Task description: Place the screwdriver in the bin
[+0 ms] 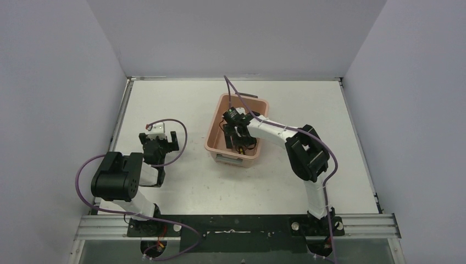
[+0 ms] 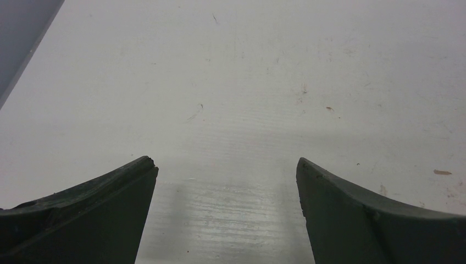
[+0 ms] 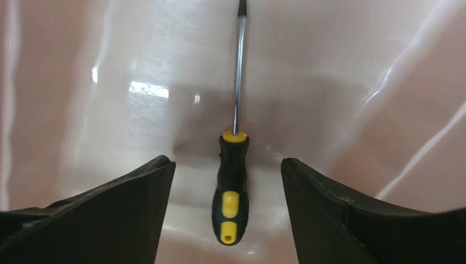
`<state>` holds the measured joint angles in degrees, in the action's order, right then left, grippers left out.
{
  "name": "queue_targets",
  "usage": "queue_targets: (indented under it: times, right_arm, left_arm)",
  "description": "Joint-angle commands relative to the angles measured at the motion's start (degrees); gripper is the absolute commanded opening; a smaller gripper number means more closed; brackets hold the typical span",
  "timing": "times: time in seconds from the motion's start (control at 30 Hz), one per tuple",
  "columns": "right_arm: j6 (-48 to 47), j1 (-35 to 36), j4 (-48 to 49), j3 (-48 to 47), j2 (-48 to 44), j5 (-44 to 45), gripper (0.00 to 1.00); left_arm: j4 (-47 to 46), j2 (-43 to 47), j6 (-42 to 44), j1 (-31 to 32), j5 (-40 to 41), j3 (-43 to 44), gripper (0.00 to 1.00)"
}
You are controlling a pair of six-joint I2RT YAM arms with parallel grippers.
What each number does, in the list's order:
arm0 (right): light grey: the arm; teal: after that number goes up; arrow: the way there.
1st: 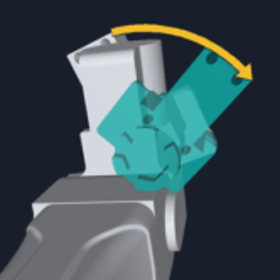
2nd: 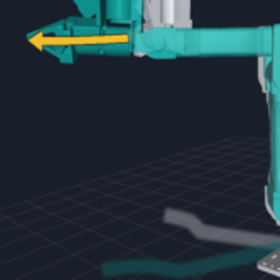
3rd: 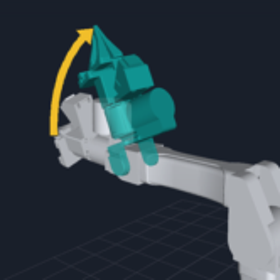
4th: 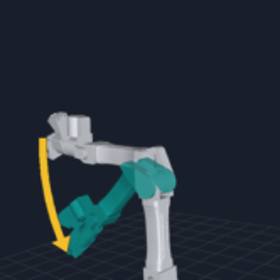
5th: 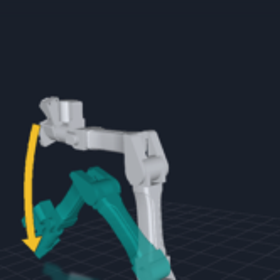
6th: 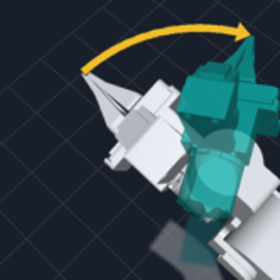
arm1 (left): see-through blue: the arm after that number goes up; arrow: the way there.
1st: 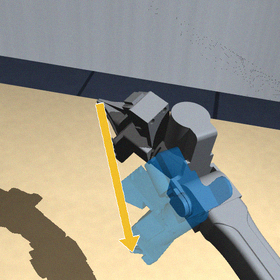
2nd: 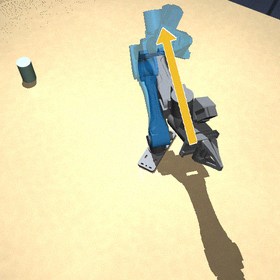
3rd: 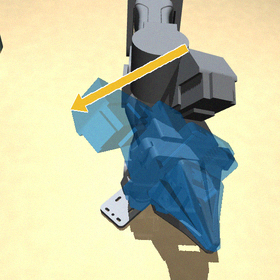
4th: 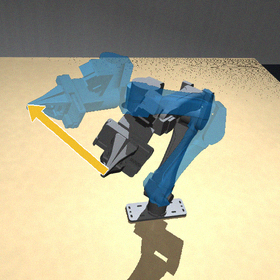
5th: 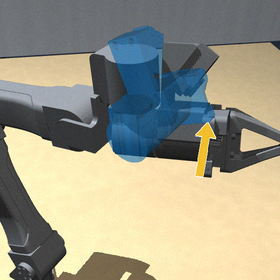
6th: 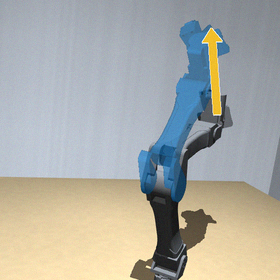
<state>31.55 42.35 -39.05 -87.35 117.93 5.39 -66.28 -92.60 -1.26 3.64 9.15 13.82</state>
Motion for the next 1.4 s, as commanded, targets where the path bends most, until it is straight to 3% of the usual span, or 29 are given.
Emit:
queue_targets:
  times: [0.0,0.13,0.3,0.4,0.8,1.0,1.13,1.37]
  right_arm:
    - [-1.7,-0.4,-3.4,-7.6,-4.4,4.6,0.8]
    - [-3.9,-0.4,-6.1,-13.8,-8.8,6.0,0.99]
    - [-7.6,-1.3,-5.9,-17.5,-15.7,7.0,1.0]
    - [-10.7,-4.2,-1.1,-14.1,-22.1,6.7,1.0]
    - [-18.7,-29.3,37.7,37.1,-54.6,0.4,1.0]
    - [-21.8,-33.8,58.4,60.3,-64.0,-1.3,1.0]
    - [-23.7,-34.2,65.4,69.9,-67.4,0.7,1.0]
    - [-24.1,-34.4,71.9,76.2,-68.7,1.7,1.0]
  left_arm:
    - [-3.1,0.2,-0.3,-0.1,-0.2,0.7,0.97]
    - [-3.1,0.3,-0.4,-0.1,-0.2,0.8,0.97]
    - [-3.1,0.3,-0.3,-0.1,-0.2,0.8,0.97]
    - [-3.1,0.2,-0.4,-0.1,-0.2,0.8,0.97]
    - [-3.1,0.3,-0.3,-0.1,-0.1,0.7,0.97]
    - [-3.1,0.3,-0.3,-0.1,-0.2,0.8,0.97]
    - [-3.0,0.3,-0.3,-0.1,-0.1,0.8,0.97]
    - [-3.1,0.2,-0.3,-0.1,-0.1,0.8,0.97]
